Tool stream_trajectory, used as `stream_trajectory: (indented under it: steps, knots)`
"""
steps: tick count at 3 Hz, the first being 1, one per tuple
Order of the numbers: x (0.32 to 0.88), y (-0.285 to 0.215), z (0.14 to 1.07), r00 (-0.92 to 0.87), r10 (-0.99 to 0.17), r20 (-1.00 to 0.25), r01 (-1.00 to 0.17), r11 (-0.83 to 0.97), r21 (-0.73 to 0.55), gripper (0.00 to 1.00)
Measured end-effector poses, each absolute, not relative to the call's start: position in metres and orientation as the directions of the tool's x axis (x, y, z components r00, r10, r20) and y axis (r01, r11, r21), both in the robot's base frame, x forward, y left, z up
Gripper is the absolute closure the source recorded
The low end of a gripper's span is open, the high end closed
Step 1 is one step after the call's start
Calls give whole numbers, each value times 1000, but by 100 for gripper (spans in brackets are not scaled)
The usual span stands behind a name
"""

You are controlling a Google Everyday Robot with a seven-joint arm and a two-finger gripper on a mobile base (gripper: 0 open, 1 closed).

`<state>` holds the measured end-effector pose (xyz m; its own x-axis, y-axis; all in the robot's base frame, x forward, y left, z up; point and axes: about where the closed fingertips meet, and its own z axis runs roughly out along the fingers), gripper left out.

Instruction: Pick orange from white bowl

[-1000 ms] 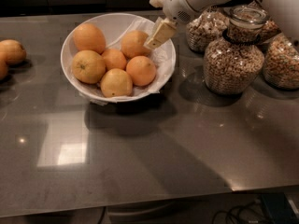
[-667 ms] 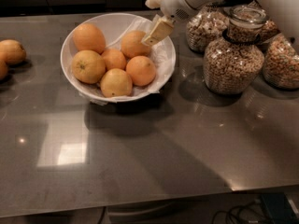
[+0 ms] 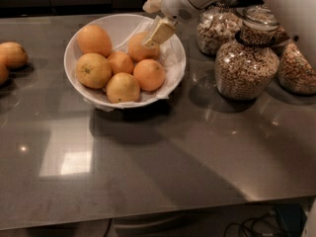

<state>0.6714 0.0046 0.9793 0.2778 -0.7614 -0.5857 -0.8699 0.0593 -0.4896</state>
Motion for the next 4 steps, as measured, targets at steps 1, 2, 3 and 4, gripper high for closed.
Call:
stream_trajectory:
  steps: [1, 2, 3, 4]
  knots:
    - [669, 9, 972, 274, -761, -588, -883, 43, -468, 37]
    - [671, 7, 960, 254, -768, -588, -896, 42, -442, 35]
    - [676, 2, 951, 235, -775, -587, -903, 49, -427, 35]
    - [686, -3, 946, 226, -785, -577, -901, 57, -430, 34]
